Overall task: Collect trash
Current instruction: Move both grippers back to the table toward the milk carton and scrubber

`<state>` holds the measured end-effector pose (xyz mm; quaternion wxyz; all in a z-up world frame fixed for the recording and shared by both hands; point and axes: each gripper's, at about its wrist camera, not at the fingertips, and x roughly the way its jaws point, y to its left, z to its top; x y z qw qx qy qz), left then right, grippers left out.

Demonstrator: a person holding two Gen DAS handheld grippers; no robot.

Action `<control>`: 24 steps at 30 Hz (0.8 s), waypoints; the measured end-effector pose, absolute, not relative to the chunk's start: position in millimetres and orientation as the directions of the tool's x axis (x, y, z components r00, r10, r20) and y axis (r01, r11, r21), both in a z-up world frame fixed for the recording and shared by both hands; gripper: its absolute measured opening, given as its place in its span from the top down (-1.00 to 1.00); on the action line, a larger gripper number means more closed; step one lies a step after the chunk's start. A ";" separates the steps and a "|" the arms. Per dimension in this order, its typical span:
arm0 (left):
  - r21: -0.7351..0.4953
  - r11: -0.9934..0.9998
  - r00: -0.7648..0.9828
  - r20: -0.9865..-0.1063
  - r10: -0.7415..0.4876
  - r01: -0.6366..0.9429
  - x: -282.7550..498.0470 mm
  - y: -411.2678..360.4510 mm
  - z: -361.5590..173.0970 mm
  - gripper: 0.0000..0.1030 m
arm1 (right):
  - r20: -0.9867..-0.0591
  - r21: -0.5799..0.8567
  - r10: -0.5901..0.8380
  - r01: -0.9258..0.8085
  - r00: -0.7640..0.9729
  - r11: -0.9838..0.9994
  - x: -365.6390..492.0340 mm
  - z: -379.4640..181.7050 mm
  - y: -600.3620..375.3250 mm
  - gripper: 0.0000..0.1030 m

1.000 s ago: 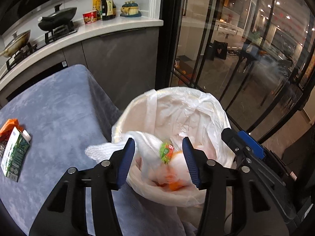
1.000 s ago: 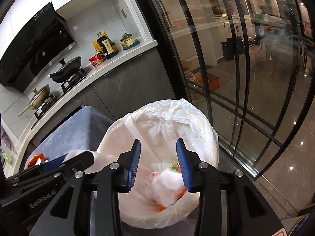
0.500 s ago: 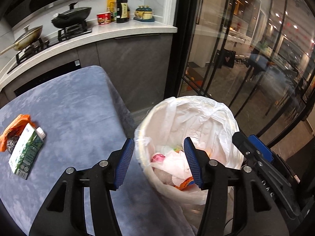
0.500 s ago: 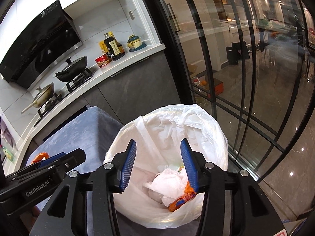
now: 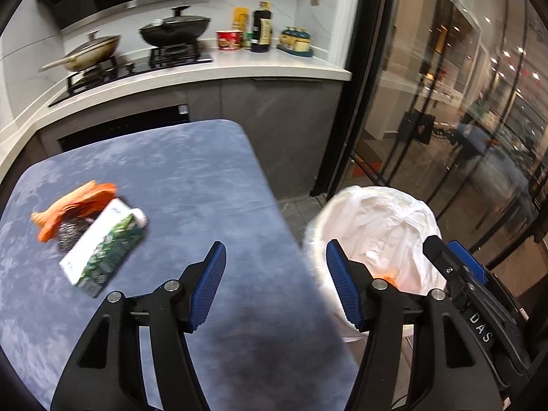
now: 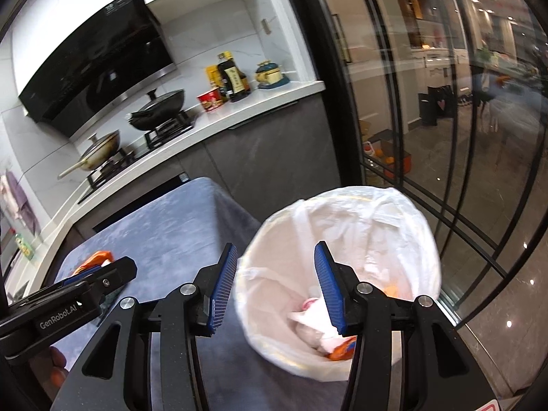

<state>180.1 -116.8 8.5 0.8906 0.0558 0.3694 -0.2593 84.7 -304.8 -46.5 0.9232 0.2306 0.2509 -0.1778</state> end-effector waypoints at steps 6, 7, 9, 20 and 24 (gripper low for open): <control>-0.097 0.896 0.631 -0.677 -0.378 0.433 192.4 -67.5 15.4 -0.17 | -0.539 0.325 -0.174 0.394 0.824 0.860 98.4 -38.7 -269.6 0.10; -0.097 0.901 0.636 -0.676 -0.372 0.424 193.8 -61.3 15.7 -0.19 | -0.538 0.323 -0.169 0.387 0.826 0.864 100.8 -37.3 -265.2 0.10; -0.095 0.911 0.647 -0.674 -0.356 0.402 196.9 -46.3 15.7 -0.22 | -0.537 0.316 -0.156 0.370 0.829 0.874 106.0 -35.0 -253.1 0.10; -0.083 0.962 0.689 -0.682 -0.245 0.260 220.1 51.6 10.7 -0.32 | -0.548 0.303 -0.063 0.269 0.834 0.914 138.8 -31.3 -180.2 0.10; -0.087 0.977 0.691 -0.695 -0.199 0.194 230.1 94.1 3.2 -0.33 | -0.560 0.294 -0.025 0.227 0.828 0.929 154.4 -34.1 -146.2 -0.05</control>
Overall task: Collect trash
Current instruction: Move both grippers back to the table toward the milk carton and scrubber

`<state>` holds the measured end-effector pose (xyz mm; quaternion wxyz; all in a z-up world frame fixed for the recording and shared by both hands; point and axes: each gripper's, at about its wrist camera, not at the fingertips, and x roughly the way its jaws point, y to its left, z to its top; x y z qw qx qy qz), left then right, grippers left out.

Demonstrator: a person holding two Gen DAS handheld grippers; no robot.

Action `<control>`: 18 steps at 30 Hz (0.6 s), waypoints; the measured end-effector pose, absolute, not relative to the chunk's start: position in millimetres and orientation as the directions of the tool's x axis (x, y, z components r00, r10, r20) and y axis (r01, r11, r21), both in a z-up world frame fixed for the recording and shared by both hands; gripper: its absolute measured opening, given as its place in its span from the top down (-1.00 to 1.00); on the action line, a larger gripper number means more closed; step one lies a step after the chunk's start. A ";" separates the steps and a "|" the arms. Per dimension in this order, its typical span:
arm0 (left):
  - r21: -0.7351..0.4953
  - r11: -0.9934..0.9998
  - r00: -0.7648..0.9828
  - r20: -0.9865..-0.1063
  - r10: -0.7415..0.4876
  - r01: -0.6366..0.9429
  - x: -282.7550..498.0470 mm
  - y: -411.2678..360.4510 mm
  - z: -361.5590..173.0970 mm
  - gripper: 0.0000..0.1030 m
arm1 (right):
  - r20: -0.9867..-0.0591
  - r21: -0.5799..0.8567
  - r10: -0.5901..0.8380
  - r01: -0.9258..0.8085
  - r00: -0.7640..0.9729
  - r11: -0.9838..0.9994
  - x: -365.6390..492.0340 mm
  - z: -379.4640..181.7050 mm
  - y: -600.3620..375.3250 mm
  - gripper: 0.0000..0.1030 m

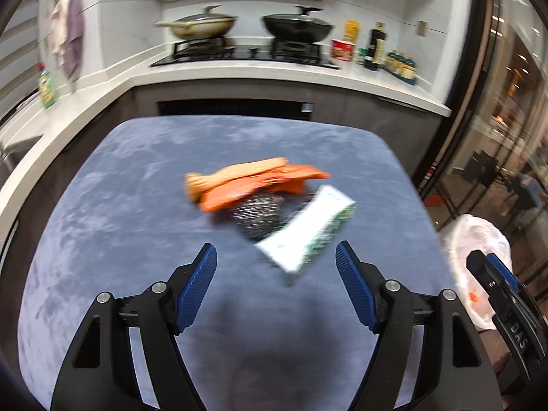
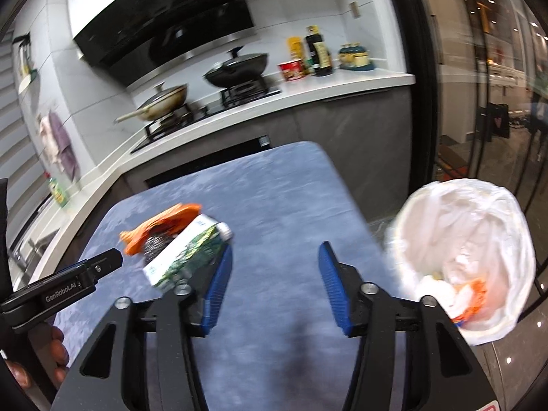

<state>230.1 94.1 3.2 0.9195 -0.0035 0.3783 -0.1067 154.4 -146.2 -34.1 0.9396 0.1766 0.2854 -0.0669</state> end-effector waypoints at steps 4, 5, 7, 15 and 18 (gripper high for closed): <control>-0.096 0.987 0.687 -0.708 -0.160 0.131 238.1 132.8 -5.6 -0.33 | -0.575 0.282 0.017 0.178 0.818 0.943 171.1 -40.3 -109.9 -0.17; -0.099 0.988 0.686 -0.711 -0.153 0.117 240.0 142.0 -7.6 -0.33 | -0.577 0.281 0.026 0.169 0.816 0.945 174.9 -41.9 -101.5 -0.20; -0.102 0.990 0.684 -0.716 -0.138 0.092 244.1 159.9 -11.4 -0.33 | -0.583 0.279 0.045 0.147 0.811 0.949 183.8 -46.7 -82.3 -0.31; -0.127 0.992 0.678 -0.727 -0.109 0.023 253.3 212.2 -22.0 -0.38 | -0.616 0.245 0.047 0.134 0.787 0.960 221.1 -69.3 -17.8 -0.59; -0.131 0.991 0.678 -0.728 -0.100 0.006 256.7 223.7 -24.7 -0.39 | -0.631 0.225 -0.004 0.188 0.776 0.956 235.5 -77.0 -4.0 -0.61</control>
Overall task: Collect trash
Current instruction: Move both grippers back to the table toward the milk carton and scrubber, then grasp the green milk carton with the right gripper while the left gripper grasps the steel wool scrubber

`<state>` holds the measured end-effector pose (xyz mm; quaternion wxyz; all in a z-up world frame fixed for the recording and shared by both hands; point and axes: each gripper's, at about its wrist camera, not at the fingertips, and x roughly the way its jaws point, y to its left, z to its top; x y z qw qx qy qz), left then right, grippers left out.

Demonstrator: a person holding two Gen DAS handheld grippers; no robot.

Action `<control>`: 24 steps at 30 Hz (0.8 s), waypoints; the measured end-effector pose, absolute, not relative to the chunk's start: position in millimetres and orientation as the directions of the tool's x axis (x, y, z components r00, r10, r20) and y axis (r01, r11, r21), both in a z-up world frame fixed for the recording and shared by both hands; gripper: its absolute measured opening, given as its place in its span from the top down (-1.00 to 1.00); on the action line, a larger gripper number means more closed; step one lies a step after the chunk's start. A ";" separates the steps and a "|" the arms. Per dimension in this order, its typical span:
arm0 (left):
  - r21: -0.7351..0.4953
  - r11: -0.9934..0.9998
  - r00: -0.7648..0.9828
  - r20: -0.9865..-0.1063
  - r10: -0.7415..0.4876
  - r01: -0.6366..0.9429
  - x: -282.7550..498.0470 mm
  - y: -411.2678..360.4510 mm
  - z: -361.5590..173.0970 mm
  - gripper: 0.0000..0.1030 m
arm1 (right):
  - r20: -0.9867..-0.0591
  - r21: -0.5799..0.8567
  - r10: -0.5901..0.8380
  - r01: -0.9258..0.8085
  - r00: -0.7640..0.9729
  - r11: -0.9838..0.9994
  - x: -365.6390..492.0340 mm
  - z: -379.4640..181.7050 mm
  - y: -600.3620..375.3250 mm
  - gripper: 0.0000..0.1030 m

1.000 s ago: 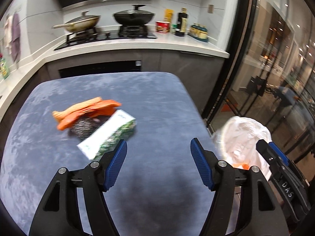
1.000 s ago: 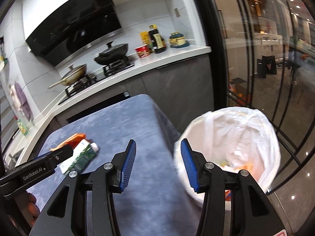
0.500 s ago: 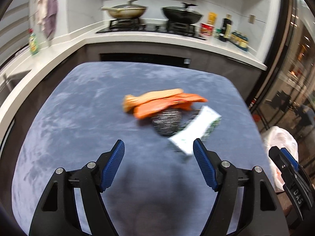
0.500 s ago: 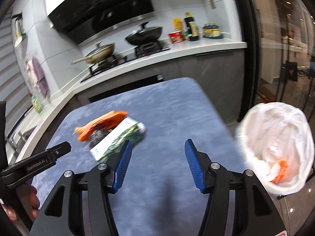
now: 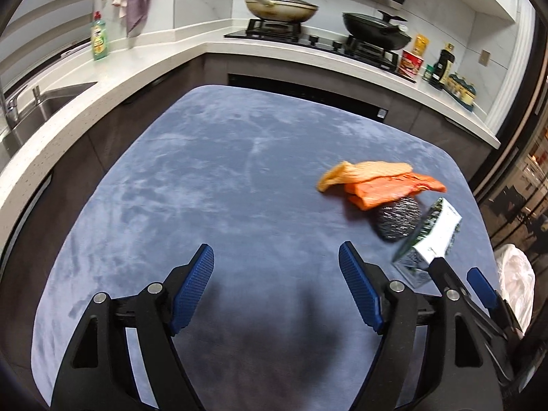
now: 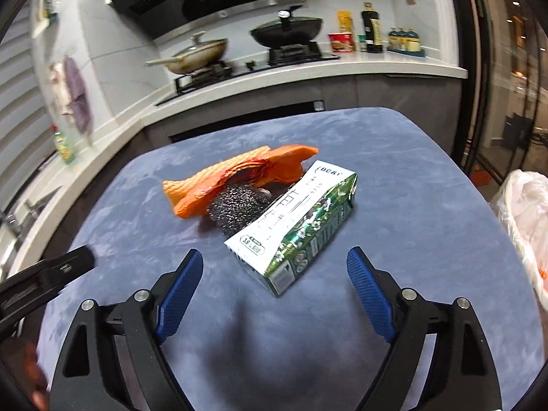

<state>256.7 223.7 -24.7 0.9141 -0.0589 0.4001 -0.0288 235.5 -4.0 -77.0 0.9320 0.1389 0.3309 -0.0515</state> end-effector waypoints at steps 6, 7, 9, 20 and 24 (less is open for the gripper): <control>-0.140 0.990 0.673 -0.733 -0.096 -0.012 265.6 240.0 -31.6 -0.39 | -0.667 0.223 -0.076 0.296 0.741 0.929 260.2 -92.8 9.1 -0.62; -0.142 0.990 0.671 -0.736 -0.094 -0.017 267.4 242.4 -33.6 -0.39 | -0.670 0.219 -0.091 0.313 0.737 0.924 264.2 -94.8 11.8 -0.62; -0.147 0.989 0.666 -0.740 -0.093 -0.025 270.4 246.1 -36.8 -0.39 | -0.677 0.202 -0.116 0.335 0.727 0.920 271.2 -98.5 15.1 -0.62; -0.153 0.988 0.657 -0.744 -0.118 0.004 280.7 231.0 -42.5 -0.39 | -0.715 0.236 -0.089 0.358 0.694 0.903 277.3 -109.0 -10.6 -0.26; -0.156 0.987 0.652 -0.744 -0.149 0.048 283.3 208.0 -41.7 -0.39 | -0.715 0.233 -0.075 0.338 0.695 0.912 260.4 -105.4 -31.8 -0.06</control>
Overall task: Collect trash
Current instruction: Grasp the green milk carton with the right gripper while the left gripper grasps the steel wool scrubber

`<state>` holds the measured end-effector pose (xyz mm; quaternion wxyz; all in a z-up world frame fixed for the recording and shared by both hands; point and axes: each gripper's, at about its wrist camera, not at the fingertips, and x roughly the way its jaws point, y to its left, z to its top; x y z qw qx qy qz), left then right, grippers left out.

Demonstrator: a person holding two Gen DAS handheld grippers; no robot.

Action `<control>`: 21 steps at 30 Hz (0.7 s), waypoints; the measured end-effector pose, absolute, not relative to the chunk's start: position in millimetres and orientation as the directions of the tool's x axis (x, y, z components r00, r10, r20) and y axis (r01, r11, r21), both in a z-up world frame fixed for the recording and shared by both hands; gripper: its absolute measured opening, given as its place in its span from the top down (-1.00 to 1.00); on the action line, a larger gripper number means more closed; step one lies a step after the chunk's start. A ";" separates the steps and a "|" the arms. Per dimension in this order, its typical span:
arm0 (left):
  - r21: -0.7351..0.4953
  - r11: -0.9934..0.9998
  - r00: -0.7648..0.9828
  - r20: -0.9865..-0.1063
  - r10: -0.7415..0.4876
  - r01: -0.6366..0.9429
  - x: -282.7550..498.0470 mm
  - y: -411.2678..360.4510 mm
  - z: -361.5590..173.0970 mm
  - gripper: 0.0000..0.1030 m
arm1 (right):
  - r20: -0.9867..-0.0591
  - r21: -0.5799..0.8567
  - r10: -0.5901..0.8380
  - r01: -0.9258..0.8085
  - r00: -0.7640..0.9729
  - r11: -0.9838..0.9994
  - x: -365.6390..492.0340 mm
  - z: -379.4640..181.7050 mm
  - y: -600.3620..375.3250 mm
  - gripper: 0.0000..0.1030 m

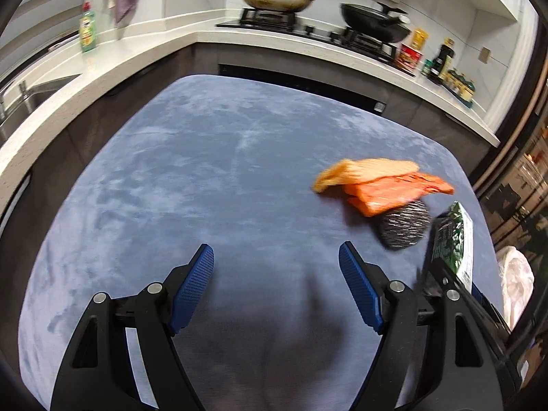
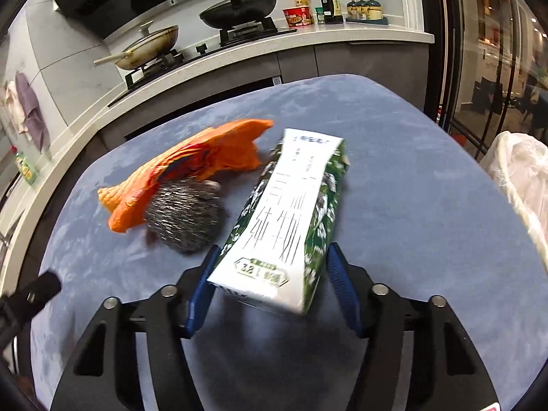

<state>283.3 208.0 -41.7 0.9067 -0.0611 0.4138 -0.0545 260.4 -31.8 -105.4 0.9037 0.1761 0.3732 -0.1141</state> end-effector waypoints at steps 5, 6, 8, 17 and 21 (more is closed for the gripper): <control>-0.168 0.978 0.642 -0.738 -0.207 0.121 286.9 163.0 -42.9 -0.57 | -0.721 0.233 -0.093 0.366 0.687 0.901 235.8 -103.8 -74.7 0.03; -0.168 0.976 0.636 -0.740 -0.218 0.139 289.1 150.0 -44.7 -0.58 | -0.721 0.233 -0.097 0.372 0.686 0.899 232.6 -104.4 -81.2 0.03; -0.172 0.972 0.625 -0.745 -0.233 0.158 293.8 133.3 -48.4 -0.58 | -0.723 0.238 -0.104 0.387 0.683 0.891 226.3 -104.8 -95.5 0.03; -0.178 0.973 0.604 -0.763 -0.230 0.146 323.5 88.2 -66.6 -0.58 | -0.719 0.287 -0.094 0.417 0.689 0.862 210.6 -109.4 -140.6 0.03; -0.165 0.977 0.601 -0.771 -0.212 0.132 333.8 83.7 -73.9 -0.51 | -0.717 0.300 -0.077 0.406 0.693 0.863 209.1 -111.4 -146.2 0.03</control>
